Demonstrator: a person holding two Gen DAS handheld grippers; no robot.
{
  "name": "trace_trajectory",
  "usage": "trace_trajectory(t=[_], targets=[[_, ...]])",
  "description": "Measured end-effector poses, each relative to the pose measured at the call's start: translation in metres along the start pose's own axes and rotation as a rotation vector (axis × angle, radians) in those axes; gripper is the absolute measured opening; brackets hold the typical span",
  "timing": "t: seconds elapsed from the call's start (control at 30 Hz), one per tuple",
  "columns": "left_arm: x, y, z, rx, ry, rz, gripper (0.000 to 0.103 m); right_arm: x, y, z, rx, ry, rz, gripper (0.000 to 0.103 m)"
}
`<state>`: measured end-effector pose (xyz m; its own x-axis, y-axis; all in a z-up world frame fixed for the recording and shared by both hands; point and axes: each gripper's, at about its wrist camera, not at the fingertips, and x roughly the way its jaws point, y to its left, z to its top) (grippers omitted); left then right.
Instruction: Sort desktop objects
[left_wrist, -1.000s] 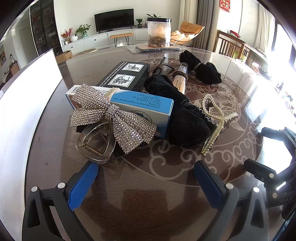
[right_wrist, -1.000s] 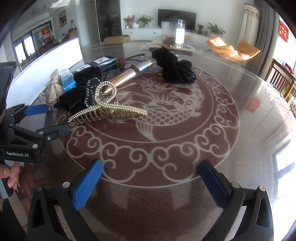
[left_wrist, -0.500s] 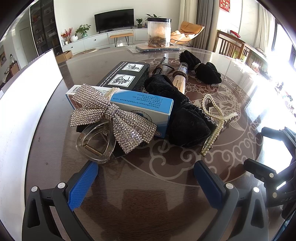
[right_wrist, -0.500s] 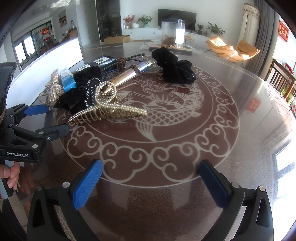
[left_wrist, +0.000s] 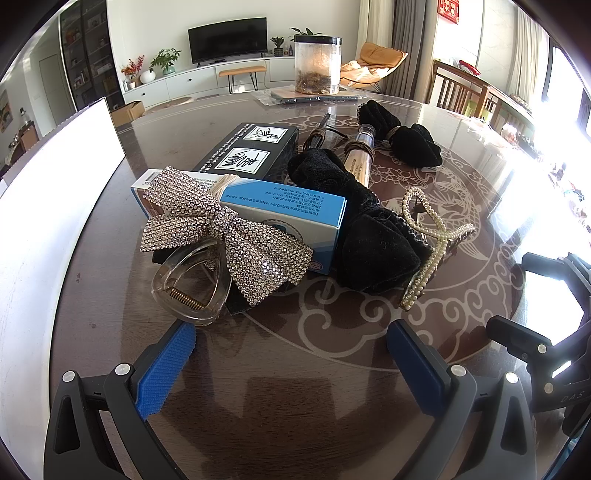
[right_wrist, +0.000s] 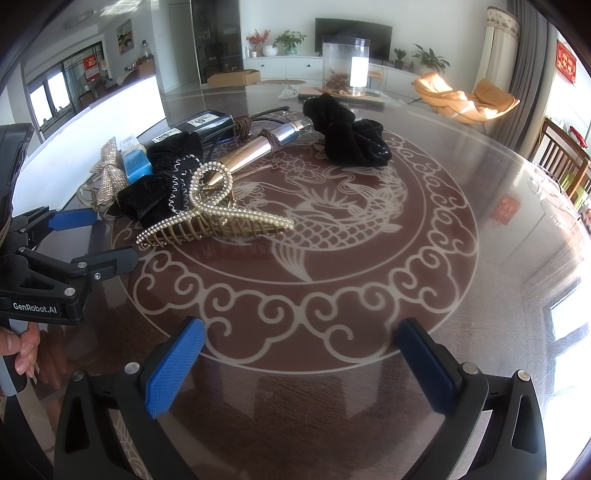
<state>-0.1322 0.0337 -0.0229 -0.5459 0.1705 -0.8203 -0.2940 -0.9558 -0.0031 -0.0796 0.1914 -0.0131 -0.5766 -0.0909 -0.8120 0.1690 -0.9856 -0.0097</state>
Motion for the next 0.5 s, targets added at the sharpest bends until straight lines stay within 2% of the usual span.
trace_trajectory(t=[0.5], targets=[[-0.0006,0.0013,-0.0001,0.002,0.000,-0.002,0.103,0.0006,-0.0002,0.0000,0.000,0.000,0.000,0.103]])
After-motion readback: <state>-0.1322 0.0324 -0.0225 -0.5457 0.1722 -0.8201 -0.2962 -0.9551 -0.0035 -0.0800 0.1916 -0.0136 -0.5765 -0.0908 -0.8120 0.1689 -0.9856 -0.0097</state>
